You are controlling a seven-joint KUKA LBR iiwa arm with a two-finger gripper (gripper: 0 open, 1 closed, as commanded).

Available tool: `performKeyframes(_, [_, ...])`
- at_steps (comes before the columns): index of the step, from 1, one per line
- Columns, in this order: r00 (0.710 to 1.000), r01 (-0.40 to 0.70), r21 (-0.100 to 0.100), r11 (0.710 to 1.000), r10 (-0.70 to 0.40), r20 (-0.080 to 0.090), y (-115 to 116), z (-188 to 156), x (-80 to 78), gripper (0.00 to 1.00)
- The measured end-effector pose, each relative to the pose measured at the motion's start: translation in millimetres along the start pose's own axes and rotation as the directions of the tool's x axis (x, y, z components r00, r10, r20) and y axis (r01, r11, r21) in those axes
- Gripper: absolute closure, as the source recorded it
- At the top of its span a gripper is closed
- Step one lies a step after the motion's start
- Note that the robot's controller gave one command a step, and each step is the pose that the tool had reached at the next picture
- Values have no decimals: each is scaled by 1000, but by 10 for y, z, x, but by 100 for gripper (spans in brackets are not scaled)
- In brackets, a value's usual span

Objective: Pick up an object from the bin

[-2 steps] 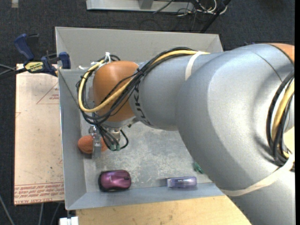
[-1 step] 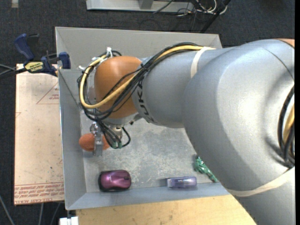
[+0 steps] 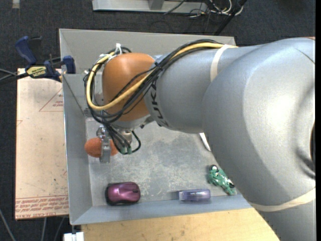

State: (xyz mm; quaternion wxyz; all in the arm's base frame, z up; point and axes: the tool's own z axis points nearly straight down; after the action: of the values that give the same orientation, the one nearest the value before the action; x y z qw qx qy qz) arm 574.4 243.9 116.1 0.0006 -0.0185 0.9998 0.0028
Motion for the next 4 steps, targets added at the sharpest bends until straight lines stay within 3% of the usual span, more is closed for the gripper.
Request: performKeyframes(4, [1000, -1, -1, 1000, 1, 3, 3, -314, -10, 100])
